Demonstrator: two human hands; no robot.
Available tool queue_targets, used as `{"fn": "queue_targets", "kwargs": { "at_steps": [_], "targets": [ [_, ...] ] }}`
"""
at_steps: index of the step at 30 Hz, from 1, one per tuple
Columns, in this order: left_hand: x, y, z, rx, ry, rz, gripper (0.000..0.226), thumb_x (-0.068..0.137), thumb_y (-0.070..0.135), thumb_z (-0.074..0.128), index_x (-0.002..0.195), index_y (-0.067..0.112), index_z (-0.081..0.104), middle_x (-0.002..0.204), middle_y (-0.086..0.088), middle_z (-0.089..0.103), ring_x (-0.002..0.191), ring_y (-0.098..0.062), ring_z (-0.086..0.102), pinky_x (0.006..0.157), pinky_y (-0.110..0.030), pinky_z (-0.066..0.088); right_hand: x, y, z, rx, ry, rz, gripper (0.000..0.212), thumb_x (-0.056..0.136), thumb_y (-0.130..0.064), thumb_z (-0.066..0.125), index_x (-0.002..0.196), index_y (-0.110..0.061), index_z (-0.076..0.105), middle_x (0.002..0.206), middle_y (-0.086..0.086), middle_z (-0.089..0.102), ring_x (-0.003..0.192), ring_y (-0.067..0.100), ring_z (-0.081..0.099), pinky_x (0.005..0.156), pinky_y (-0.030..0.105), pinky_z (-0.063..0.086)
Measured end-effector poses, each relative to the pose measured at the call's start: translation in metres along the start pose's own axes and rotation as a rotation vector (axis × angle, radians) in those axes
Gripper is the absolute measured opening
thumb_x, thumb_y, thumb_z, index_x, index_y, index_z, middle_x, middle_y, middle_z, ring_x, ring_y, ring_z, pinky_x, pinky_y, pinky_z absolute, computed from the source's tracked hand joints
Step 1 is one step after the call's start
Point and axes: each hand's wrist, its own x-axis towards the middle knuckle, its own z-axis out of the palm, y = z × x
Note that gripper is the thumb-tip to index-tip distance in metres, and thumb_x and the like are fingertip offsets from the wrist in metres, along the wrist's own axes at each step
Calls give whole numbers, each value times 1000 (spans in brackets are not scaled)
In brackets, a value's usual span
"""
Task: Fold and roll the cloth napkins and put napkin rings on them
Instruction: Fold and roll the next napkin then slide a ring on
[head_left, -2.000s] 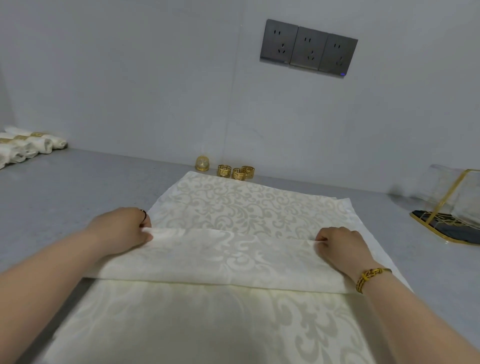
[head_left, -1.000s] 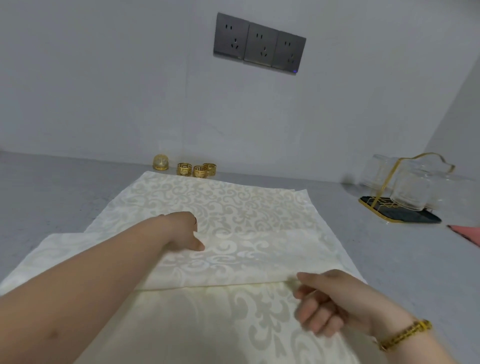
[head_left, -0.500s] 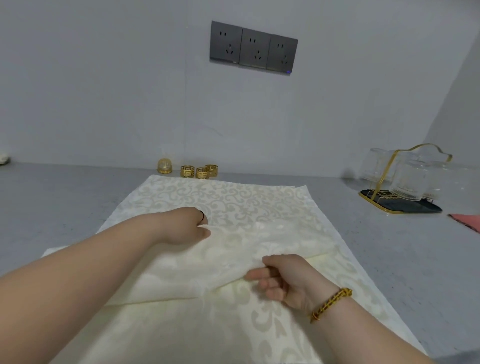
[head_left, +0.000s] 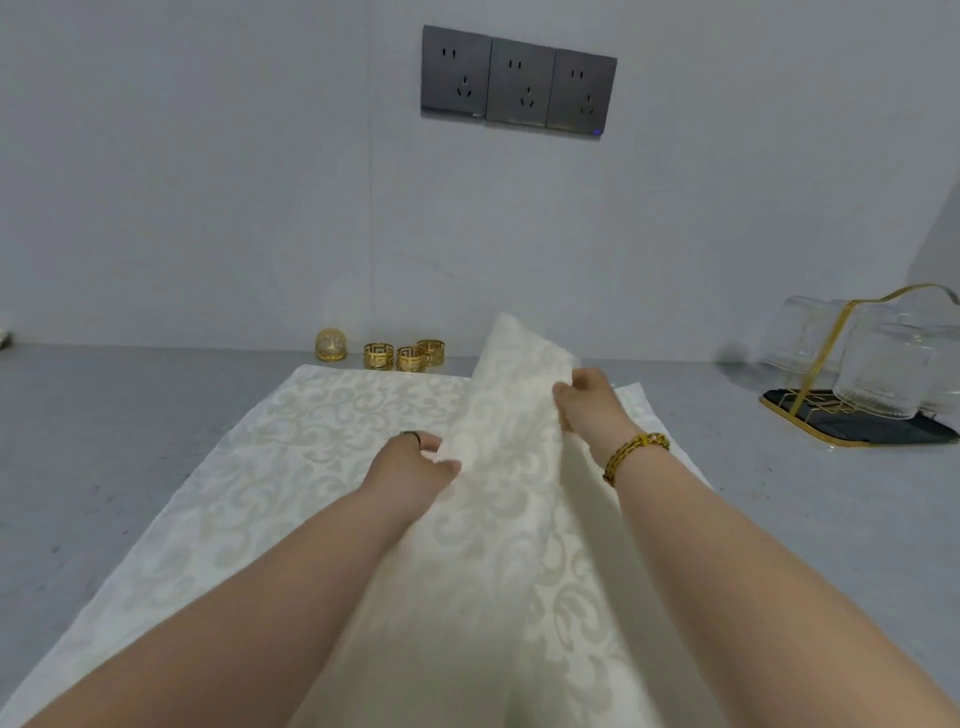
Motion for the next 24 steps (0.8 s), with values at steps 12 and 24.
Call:
{"fn": "queue_targets", "kwargs": {
  "at_steps": [12, 24],
  "targets": [
    [-21, -11, -13, -8, -213, -68, 45, 82, 12, 66, 121, 23, 46, 78, 9, 51, 65, -5, 56, 55, -13, 45, 25, 17, 27, 165, 102, 8, 46, 88, 8, 38, 131, -6, 39, 129, 15, 50, 87, 22, 51, 63, 19, 44],
    [-70, -18, 13, -240, -178, -102, 43, 84, 12, 63, 119, 25, 44, 82, -5, 68, 56, -10, 60, 49, -15, 47, 13, 29, 8, -48, -64, 175, 57, 89, 1, 43, 142, -9, 25, 134, 15, 43, 116, 32, 50, 94, 37, 43]
  ]
}}
